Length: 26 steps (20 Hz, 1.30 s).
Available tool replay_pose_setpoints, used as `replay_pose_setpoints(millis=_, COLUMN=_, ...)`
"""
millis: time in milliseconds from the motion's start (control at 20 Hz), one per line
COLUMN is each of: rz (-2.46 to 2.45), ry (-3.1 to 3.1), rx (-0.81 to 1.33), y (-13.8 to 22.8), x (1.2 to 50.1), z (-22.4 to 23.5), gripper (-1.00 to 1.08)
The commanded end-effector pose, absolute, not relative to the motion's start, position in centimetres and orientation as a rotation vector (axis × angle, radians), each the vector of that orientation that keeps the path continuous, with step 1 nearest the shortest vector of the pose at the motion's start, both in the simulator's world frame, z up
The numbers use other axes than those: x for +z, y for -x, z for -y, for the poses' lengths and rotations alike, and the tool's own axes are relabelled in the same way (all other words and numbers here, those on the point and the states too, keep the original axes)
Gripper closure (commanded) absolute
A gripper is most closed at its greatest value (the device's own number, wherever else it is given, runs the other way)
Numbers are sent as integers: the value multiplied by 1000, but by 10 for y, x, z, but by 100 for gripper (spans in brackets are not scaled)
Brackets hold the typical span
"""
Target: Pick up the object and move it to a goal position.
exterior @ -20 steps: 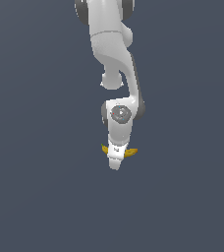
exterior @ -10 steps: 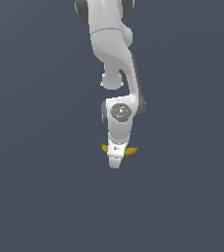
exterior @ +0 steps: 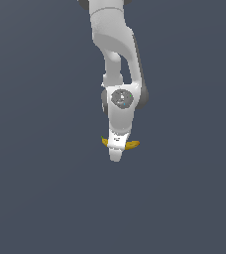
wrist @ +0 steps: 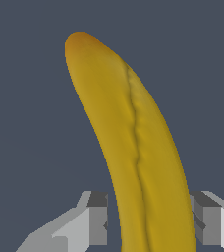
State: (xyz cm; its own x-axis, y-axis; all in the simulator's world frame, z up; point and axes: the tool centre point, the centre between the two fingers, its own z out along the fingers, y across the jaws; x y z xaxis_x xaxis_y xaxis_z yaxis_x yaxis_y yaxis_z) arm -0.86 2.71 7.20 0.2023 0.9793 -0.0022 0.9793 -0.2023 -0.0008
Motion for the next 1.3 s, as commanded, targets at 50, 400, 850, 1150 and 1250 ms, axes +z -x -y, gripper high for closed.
replay_pose_setpoints(millis=50, rz=-1982, ry=-2433, rx=-2, y=17, x=100, z=-26, gripper=108)
replay_pose_setpoints(millis=400, rz=-1983, ry=-2432, rx=-3, y=39, x=164, z=-24, gripper=108)
replay_pose_setpoints(millis=850, rz=-1986, ry=-2432, rx=-1, y=68, x=252, z=-22, gripper=108)
replay_pose_setpoints(millis=1150, rz=-1988, ry=-2433, rx=2, y=89, x=318, z=-20, gripper=108)
replay_pose_setpoints(millis=1250, rz=-1989, ry=-2433, rx=2, y=95, x=339, z=-19, gripper=108)
